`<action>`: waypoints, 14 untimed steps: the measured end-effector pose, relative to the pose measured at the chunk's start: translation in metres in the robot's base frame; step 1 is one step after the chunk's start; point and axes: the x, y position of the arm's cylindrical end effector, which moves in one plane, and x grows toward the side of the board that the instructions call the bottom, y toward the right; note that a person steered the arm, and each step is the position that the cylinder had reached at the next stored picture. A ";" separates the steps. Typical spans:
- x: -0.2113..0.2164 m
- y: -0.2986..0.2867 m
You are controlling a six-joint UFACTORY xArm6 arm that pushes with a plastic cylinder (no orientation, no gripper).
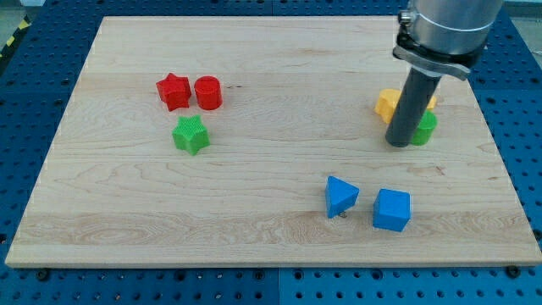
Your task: Move your arm to the left side of the green star
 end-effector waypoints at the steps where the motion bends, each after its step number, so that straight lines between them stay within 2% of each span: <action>1: 0.000 0.001; 6: 0.003 -0.010; 7: 0.004 -0.029; 10: 0.008 -0.165; 12: 0.052 -0.192; 14: 0.061 -0.272</action>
